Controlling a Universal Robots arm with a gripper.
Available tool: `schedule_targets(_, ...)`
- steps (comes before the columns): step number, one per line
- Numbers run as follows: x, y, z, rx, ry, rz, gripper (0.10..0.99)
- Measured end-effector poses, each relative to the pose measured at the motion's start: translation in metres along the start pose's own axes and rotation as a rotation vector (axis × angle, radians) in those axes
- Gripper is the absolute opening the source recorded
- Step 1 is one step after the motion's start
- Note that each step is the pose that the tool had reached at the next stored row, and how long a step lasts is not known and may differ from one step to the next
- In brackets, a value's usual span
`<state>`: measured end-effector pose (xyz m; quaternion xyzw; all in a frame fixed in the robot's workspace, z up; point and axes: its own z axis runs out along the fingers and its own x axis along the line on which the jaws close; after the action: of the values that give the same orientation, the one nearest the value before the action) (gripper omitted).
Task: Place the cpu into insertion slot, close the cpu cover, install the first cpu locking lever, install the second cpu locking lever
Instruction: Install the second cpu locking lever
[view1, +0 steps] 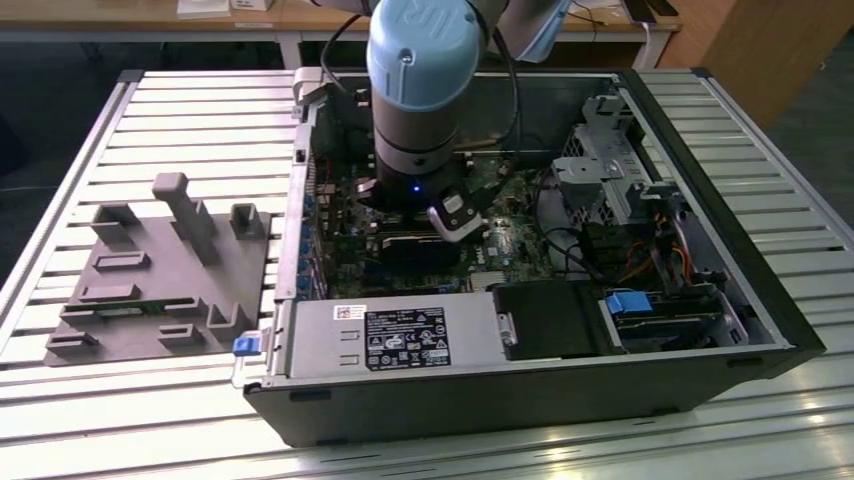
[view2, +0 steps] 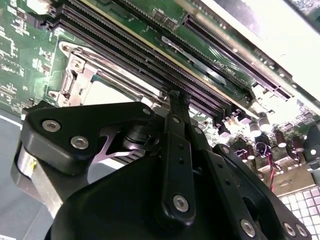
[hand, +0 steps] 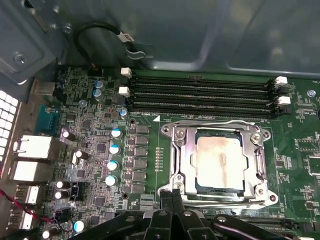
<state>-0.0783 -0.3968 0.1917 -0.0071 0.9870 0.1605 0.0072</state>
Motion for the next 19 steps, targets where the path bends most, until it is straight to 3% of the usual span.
schedule_targets(6, 0.0023, 0.0007, 0.0010, -0.006, -0.0002, 0.000, 0.106)
schedule_targets(19, 0.0031, 0.0056, 0.0033, -0.005, -0.0001, 0.000, 0.106)
